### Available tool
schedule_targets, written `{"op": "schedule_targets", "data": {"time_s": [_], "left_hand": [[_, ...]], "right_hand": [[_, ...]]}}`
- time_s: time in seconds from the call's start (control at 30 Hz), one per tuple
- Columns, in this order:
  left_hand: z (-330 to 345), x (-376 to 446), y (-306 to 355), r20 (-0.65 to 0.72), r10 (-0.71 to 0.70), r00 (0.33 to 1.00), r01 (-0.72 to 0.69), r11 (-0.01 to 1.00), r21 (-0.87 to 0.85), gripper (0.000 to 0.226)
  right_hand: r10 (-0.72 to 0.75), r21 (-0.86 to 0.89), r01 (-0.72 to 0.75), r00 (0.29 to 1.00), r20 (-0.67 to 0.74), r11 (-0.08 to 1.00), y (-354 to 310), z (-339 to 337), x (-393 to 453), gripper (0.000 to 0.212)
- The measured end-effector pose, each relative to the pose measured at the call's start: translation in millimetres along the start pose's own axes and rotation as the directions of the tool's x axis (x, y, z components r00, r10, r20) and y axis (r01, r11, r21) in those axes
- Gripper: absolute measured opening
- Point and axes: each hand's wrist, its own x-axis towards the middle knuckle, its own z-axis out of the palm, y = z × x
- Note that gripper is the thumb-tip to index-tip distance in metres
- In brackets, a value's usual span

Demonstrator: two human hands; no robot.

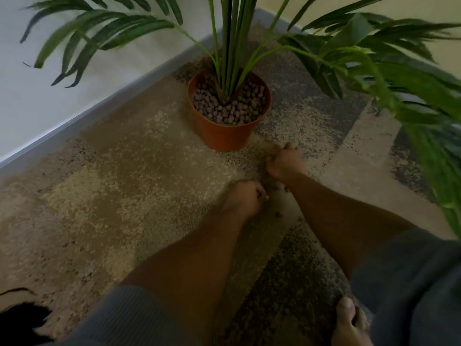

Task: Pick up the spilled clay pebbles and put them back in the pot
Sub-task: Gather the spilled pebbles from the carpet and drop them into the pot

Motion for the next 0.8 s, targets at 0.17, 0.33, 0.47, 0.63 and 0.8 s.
{"op": "schedule_targets", "data": {"time_s": [0.17,0.33,0.47,0.63,0.8], "left_hand": [[11.9,-2.5,14.4,0.114,0.081,0.99,-0.085,0.996,0.026,0.024],[19.7,-4.9,24.9,0.211,0.111,0.971,-0.132,0.988,0.085,0.02],[23.5,-8.4,28.5,0.303,0.122,0.945,-0.168,0.977,0.132,0.021],[24.4,-13.5,29.0,0.315,0.132,0.94,-0.194,0.966,0.173,0.019],[27.6,-15.8,29.1,0.312,0.098,0.945,-0.151,0.977,0.151,0.015]], "right_hand": [[-0.07,0.028,0.068,0.996,0.052,0.997,25.1,9.9,-11.3,0.053],[-0.102,0.08,0.095,0.99,0.093,0.992,31.0,7.4,-20.5,0.036],[-0.103,0.126,0.085,0.984,0.147,0.988,31.6,-1.1,-24.2,0.022],[-0.141,0.11,0.117,0.959,0.246,0.987,20.4,-16.6,-31.7,0.023],[-0.214,0.13,0.184,0.94,0.267,0.974,11.7,-19.2,-42.5,0.024]]}}
